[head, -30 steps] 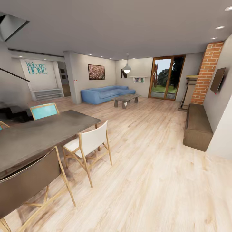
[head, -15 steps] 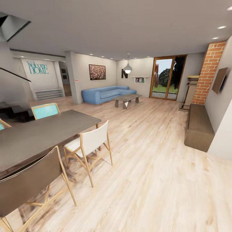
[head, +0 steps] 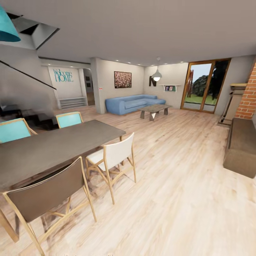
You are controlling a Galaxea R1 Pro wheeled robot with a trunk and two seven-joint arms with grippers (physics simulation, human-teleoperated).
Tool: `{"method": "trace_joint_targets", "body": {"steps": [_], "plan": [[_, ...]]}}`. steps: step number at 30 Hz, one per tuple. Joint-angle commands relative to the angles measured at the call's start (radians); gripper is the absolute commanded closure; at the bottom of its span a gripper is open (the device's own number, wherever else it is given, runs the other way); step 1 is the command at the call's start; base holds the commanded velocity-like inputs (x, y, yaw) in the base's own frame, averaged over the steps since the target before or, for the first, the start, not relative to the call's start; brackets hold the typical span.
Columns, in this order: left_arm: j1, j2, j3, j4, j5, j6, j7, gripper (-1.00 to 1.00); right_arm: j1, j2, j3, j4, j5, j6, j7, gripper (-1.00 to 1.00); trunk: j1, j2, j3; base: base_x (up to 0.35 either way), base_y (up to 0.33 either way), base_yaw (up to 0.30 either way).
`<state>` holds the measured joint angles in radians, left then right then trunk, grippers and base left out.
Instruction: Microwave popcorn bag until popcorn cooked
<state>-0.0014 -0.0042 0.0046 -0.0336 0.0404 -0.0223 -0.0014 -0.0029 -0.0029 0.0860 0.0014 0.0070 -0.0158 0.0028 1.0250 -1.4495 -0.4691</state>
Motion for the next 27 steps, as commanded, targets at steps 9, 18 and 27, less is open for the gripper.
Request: {"method": "trace_joint_targets", "body": {"steps": [9, 18, 27], "plan": [[0.0, 0.01, -0.009, 0.001, 0.0, -0.002, 0.0, -1.0, 0.0, 0.006, 0.006, 0.0, 0.0, -0.004, -0.001, -1.0, 0.0, 0.0, -0.001, 0.0, 0.0, 0.293], [0.0, 0.01, -0.009, 0.001, -0.002, -0.002, 0.004, -1.0, 0.0, 0.007, 0.007, 0.0, 0.001, -0.003, 0.0, -1.0, 0.0, 0.0, -0.001, 0.0, 0.0, 0.3], [0.0, 0.01, -0.009, 0.001, -0.002, -0.002, 0.004, -1.0, 0.0, 0.001, 0.005, 0.003, -0.001, -0.028, -0.027, -1.0, 0.0, 0.0, -0.001, 0.0, 0.0, 0.3]]}}
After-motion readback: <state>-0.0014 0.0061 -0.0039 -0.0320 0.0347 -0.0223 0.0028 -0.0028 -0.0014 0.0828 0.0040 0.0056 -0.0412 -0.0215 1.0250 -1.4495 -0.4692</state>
